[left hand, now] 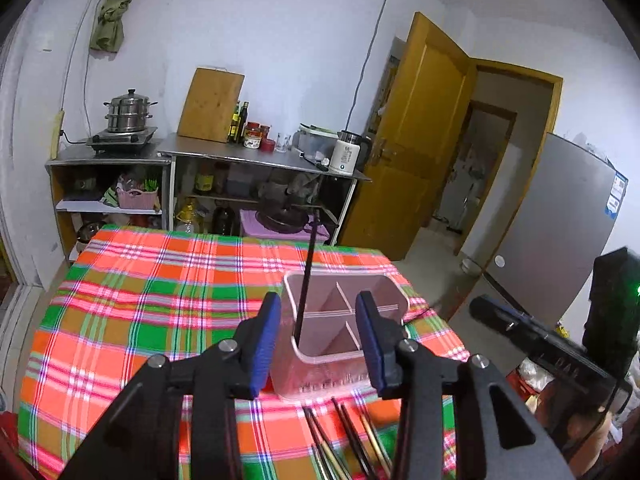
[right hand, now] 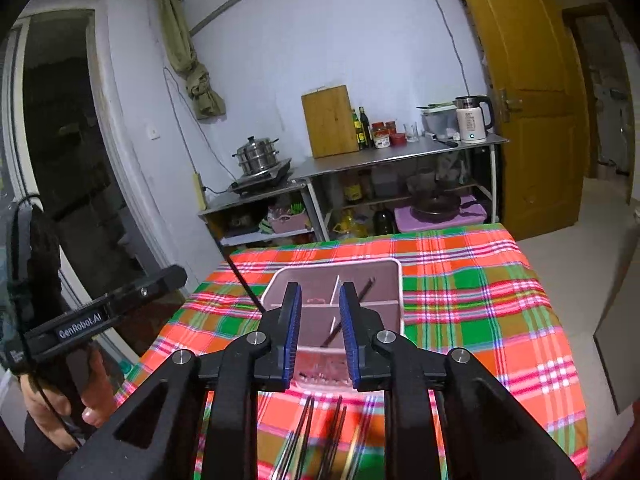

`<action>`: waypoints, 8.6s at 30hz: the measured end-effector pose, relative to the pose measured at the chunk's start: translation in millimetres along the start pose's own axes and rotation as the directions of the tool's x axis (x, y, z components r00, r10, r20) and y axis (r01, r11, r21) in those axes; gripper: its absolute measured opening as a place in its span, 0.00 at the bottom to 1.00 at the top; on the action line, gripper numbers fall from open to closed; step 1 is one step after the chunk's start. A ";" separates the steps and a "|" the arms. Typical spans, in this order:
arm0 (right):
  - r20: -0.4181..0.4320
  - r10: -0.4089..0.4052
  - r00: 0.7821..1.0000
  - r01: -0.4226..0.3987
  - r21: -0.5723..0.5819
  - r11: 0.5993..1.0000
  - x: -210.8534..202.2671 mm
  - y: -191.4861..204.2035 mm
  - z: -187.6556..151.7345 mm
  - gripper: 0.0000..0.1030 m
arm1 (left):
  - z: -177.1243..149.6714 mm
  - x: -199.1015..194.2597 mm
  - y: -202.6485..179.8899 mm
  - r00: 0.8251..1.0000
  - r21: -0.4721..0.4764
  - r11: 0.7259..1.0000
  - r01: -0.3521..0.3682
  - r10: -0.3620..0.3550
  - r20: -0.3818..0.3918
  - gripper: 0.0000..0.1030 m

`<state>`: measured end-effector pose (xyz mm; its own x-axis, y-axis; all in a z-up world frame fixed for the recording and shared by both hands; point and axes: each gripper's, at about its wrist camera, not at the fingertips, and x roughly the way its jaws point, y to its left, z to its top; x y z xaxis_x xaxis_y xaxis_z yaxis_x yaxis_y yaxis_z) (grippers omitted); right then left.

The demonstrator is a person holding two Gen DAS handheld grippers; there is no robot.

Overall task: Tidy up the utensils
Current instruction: 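Open the left tool over the basket while the right tool opens to drop its chopstick, then move both open tools back down to the remaining chopsticks, then close the left tool on one chopstick while the right tool grasps another, then raise the left tool's chopstick over the basket while the right tool carries its chopstick there, then open the left tool into the basket while the right tool releases its chopstick, then move both open tools back down to the remaining chopsticks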

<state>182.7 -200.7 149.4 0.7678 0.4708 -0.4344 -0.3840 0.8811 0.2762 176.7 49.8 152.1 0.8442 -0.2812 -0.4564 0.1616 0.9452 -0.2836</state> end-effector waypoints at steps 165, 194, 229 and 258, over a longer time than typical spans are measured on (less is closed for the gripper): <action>-0.101 -0.023 0.995 0.019 -0.039 0.999 63.1 -2.7 -8.0 0.13 | -13.3 63.0 -15.3 0.995 0.092 0.995 -0.034 0.043 -0.089 0.20; -0.013 -0.099 0.995 0.098 -0.088 0.991 -86.8 24.6 -54.3 0.13 | -70.5 -46.2 -55.0 0.998 0.112 0.993 -0.034 0.040 -0.053 0.25; -0.268 -0.046 0.962 0.042 -0.023 0.999 -7.3 -14.9 -149.0 0.13 | -174.0 58.1 -17.4 0.926 0.008 0.998 -0.056 0.055 -0.375 0.30; -0.362 -0.051 0.931 0.035 -0.052 0.998 66.6 -8.7 -146.2 0.10 | -150.7 69.9 16.9 0.916 0.028 0.987 -0.157 0.156 -0.370 0.15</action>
<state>162.2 -170.3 -7.2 0.5491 0.4094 -0.7286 -0.3835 0.8980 0.2156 161.4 21.2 -11.7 0.6092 -0.1712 -0.7743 0.0415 0.9820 -0.1845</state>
